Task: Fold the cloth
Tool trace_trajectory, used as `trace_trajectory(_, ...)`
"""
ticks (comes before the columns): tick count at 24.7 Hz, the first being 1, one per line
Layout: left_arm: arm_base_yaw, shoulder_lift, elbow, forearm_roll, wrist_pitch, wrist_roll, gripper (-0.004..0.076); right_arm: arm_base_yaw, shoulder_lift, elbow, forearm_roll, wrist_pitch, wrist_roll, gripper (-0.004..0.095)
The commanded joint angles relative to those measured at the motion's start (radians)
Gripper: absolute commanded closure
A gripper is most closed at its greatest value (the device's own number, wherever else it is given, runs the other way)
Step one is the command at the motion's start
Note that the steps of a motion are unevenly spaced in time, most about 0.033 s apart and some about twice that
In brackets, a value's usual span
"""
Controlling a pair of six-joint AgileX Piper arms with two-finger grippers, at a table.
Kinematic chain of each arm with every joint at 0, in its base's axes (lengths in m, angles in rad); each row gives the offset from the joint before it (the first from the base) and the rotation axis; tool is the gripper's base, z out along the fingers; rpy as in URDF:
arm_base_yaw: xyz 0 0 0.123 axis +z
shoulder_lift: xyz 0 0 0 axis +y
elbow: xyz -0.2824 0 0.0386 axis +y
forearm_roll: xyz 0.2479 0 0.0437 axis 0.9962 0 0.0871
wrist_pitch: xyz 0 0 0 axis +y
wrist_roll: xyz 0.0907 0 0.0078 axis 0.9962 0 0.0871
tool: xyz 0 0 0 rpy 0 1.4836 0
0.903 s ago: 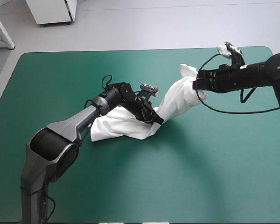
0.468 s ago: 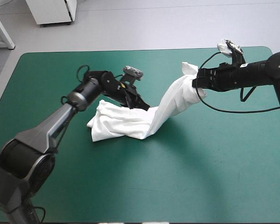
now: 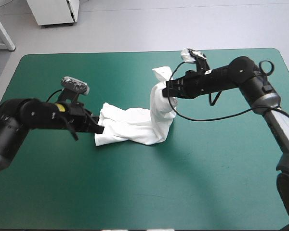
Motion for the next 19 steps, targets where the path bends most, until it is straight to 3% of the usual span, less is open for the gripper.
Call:
trace_trajectory(1, 0.002, -0.178, 0.059, -0.039, -0.025, -0.044, 0.0733, 0.056, 0.017, -0.064, 0.056, -0.037, -0.013, 0.0926)
trace_trajectory(9, 0.002, -0.408, 0.210, -0.038, -0.027, -0.137, 0.0733, 0.197, 0.176, -0.169, 0.056, -0.080, -0.002, 0.0926)
trace_trajectory(14, 0.002, -0.426, 0.211, -0.042, 0.008, -0.142, 0.0733, 0.274, 0.272, -0.190, 0.051, -0.086, 0.012, 0.0926)
trace_trajectory(19, 0.002, -0.426, 0.211, -0.056, 0.012, -0.142, 0.0733, 0.356, 0.370, -0.192, 0.060, -0.193, 0.017, 0.0926)
